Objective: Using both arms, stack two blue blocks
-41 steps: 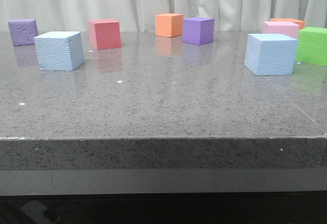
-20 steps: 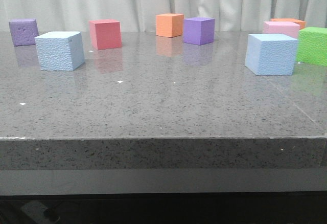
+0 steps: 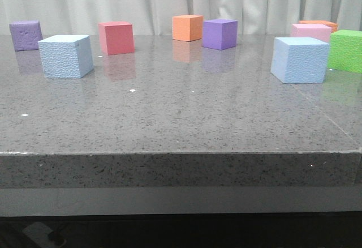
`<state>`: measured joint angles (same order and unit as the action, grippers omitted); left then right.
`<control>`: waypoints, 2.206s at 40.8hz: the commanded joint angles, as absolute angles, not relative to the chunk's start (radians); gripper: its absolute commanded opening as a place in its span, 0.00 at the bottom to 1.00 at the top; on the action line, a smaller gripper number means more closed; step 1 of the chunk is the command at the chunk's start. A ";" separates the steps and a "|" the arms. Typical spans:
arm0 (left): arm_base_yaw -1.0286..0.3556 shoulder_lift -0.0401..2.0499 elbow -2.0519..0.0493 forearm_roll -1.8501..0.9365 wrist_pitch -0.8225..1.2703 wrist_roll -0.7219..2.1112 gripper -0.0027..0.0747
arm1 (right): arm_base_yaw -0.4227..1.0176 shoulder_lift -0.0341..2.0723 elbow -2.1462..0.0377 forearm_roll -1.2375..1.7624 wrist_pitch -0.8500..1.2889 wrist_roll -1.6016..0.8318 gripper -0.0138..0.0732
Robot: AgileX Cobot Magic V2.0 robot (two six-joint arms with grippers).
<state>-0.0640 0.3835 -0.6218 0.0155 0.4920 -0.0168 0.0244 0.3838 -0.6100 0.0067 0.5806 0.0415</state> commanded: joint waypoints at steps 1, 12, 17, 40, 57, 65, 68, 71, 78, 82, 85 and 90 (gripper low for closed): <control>-0.064 0.399 -0.650 0.015 0.416 -0.019 0.80 | 0.020 0.399 -0.645 -0.008 0.507 0.033 0.83; -0.064 0.399 -0.650 0.015 0.414 -0.019 0.80 | 0.020 0.399 -0.648 0.000 0.514 0.033 0.83; -0.064 0.399 -0.650 0.015 0.414 -0.019 0.80 | 0.020 0.430 -0.683 0.033 0.615 0.033 0.83; -0.064 0.399 -0.650 0.015 0.414 -0.019 0.80 | 0.034 0.916 -1.038 0.367 0.903 -0.219 0.83; -0.064 0.399 -0.650 0.015 0.414 -0.019 0.80 | 0.260 1.364 -1.394 0.000 1.063 0.104 0.83; -0.064 0.399 -0.650 0.015 0.414 -0.019 0.81 | 0.267 1.547 -1.572 -0.087 1.107 0.199 0.83; -0.064 0.399 -0.650 0.015 0.414 -0.019 0.81 | 0.264 1.608 -1.623 -0.087 1.104 0.200 0.83; -0.064 0.399 -0.650 0.015 0.413 -0.019 0.80 | 0.256 1.657 -1.670 -0.083 1.103 0.209 0.83; -0.064 0.399 -0.650 0.015 0.413 -0.019 0.81 | 0.235 1.742 -1.740 -0.081 1.082 0.273 0.83; -0.064 0.399 -0.650 0.015 0.413 -0.019 0.80 | 0.228 1.776 -1.751 -0.081 1.070 0.273 0.83; -0.064 0.399 -0.650 0.015 0.413 -0.019 0.80 | 0.217 1.797 -1.751 -0.078 1.058 0.274 0.83; -0.064 0.399 -0.650 0.015 0.413 -0.019 0.80 | 0.207 1.836 -1.751 -0.062 1.044 0.282 0.83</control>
<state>-0.0640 0.3835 -0.6218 0.0155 0.4935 -0.0168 0.2199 1.8641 -1.7172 -0.0652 1.0879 0.2779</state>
